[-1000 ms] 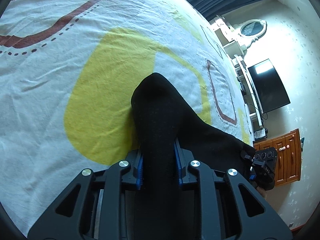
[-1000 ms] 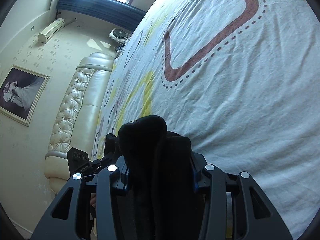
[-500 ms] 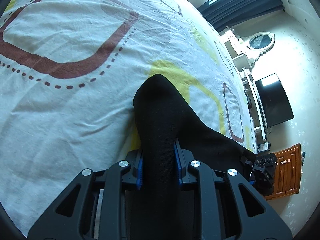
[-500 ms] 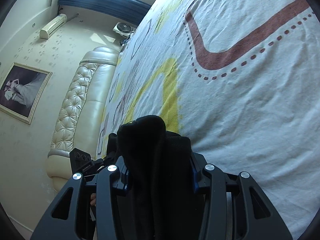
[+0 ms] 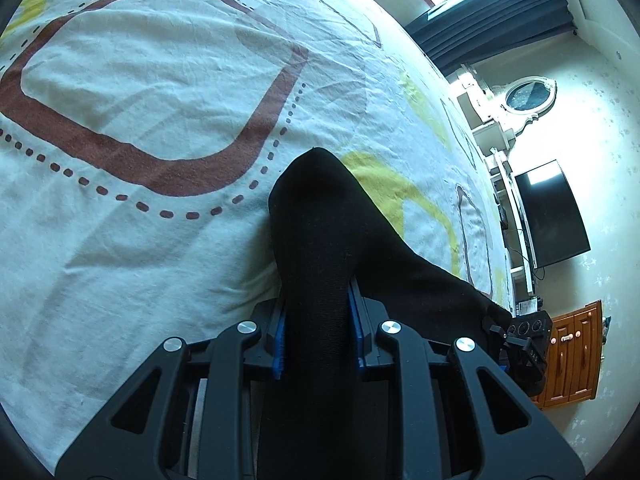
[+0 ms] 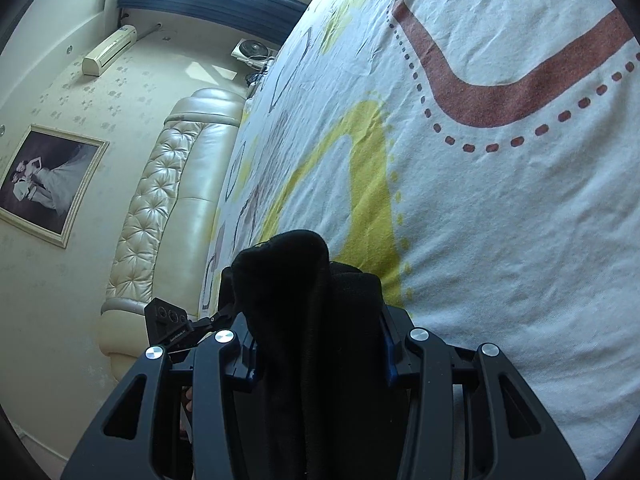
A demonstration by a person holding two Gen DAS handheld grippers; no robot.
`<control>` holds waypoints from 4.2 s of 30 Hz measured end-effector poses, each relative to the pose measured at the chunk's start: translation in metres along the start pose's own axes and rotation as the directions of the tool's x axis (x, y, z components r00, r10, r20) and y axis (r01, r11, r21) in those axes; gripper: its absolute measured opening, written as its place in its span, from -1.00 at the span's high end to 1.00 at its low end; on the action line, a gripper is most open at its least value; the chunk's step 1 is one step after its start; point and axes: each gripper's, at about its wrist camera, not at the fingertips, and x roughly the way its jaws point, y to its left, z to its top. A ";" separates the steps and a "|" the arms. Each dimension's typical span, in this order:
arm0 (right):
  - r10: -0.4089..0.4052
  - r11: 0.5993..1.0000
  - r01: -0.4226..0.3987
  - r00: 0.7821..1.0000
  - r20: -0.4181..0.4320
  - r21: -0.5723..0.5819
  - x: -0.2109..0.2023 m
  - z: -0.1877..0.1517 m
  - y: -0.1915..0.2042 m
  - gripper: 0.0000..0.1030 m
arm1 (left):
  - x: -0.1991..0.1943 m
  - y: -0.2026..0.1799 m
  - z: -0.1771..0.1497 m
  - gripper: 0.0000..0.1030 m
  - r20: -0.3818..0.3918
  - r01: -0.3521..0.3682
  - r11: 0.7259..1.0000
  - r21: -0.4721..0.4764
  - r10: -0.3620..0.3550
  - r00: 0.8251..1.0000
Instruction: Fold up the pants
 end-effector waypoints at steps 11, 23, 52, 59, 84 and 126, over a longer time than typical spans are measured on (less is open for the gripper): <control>0.028 0.999 -0.027 1.000 0.007 -0.017 -0.024 -0.016 0.002 -0.36 | -0.027 0.014 -0.020 0.02 -0.032 0.080 0.996 0.045 -0.079 0.996; -0.074 0.988 0.062 0.994 -0.076 -0.143 -0.046 -0.082 0.016 -0.60 | -0.059 0.027 -0.104 -0.31 -0.041 0.150 0.987 0.055 -0.148 0.988; 0.050 0.998 -0.045 0.991 -0.123 0.042 -0.054 -0.090 -0.020 0.31 | -0.058 0.014 -0.124 0.31 -0.062 0.124 0.990 0.068 -0.120 0.991; 0.068 0.997 -0.064 0.990 -0.121 0.044 -0.060 -0.092 -0.031 0.31 | -0.057 0.017 -0.123 0.30 -0.063 0.145 0.988 0.061 -0.141 0.988; -0.407 0.910 0.410 0.911 0.066 -0.060 -0.107 -0.132 0.019 -0.62 | -0.071 -0.064 -0.164 -0.90 0.139 -0.304 0.891 0.338 0.272 0.952; -0.605 0.659 0.658 0.751 0.263 -0.364 -0.066 -0.188 0.090 -0.63 | -0.106 -0.121 -0.224 -0.90 0.403 -0.527 0.796 0.297 0.396 0.825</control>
